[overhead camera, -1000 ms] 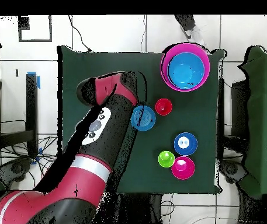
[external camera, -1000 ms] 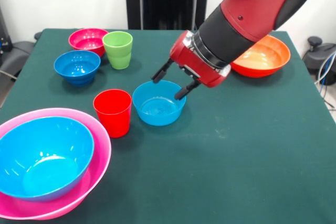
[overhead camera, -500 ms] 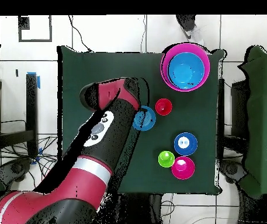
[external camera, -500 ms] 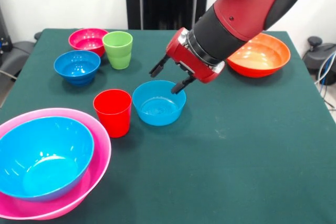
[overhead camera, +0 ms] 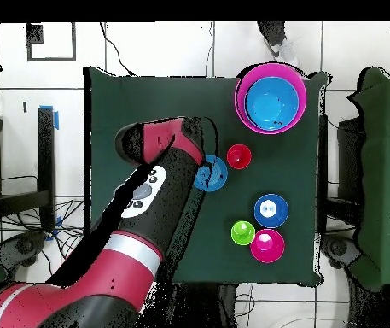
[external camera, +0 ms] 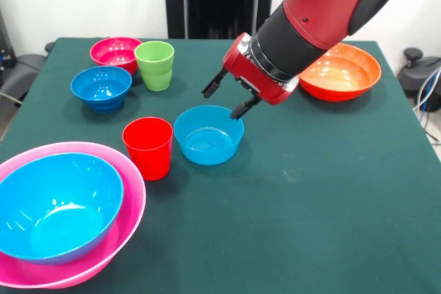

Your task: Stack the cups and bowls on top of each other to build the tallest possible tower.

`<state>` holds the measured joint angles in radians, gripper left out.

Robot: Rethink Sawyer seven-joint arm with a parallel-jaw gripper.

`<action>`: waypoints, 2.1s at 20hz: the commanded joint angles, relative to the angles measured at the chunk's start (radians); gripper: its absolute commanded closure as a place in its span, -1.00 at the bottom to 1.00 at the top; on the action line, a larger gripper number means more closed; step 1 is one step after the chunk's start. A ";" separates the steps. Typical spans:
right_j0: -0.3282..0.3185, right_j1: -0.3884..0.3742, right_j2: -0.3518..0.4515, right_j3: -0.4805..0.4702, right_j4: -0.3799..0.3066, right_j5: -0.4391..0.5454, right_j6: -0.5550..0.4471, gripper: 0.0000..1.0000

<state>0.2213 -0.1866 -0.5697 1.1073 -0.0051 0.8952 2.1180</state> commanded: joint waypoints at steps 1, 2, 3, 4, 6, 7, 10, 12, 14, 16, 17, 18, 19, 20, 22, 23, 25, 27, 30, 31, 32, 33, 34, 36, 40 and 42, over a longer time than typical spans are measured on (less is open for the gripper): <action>0.019 0.000 0.108 0.055 0.063 -0.087 0.242 -1.00; 0.019 -0.001 0.109 0.056 0.067 -0.087 0.241 -1.00; 0.018 -0.004 0.111 0.060 0.070 -0.089 0.239 -1.00; 0.018 -0.005 0.112 0.062 0.073 -0.088 0.238 -1.00; 0.021 -0.005 0.116 0.065 0.079 -0.094 0.241 -1.00; 0.023 -0.005 0.118 0.069 0.082 -0.099 0.243 -1.00; 0.031 -0.005 0.116 0.070 0.088 -0.111 0.249 -1.00; 0.035 -0.006 0.114 0.073 0.093 -0.112 0.253 -1.00; 0.039 -0.010 0.117 0.086 0.101 -0.122 0.258 -1.00; 0.042 -0.005 0.117 0.082 0.110 -0.126 0.262 -1.00; 0.041 -0.001 0.115 0.073 0.114 -0.124 0.263 -1.00; 0.040 0.001 0.116 0.073 0.119 -0.126 0.261 -1.00; 0.043 -0.002 0.117 0.086 0.121 -0.135 0.260 -1.00; 0.045 0.002 0.113 0.085 0.123 -0.136 0.261 -1.00; 0.049 0.016 0.101 0.071 0.121 -0.124 0.258 -1.00; 0.053 0.028 0.095 0.066 0.118 -0.121 0.260 -1.00; 0.059 0.055 0.087 0.064 0.118 -0.151 0.284 -1.00; 0.064 0.073 0.081 0.063 0.116 -0.177 0.298 -1.00; 0.072 0.090 0.068 0.059 0.114 -0.184 0.309 -1.00; 0.071 0.093 0.067 0.056 0.115 -0.185 0.308 -1.00; 0.071 0.097 0.065 0.053 0.115 -0.186 0.307 -1.00; 0.069 0.101 0.065 0.051 0.116 -0.192 0.307 -1.00; 0.069 0.102 0.063 0.050 0.115 -0.190 0.302 -1.00; 0.065 0.101 0.060 0.048 0.112 -0.186 0.292 -1.00; 0.062 0.102 0.058 0.051 0.112 -0.191 0.282 -1.00; 0.062 0.100 0.054 0.053 0.110 -0.190 0.278 -1.00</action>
<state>0.2787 -0.1092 -0.5718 1.1353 0.0780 0.7597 2.1607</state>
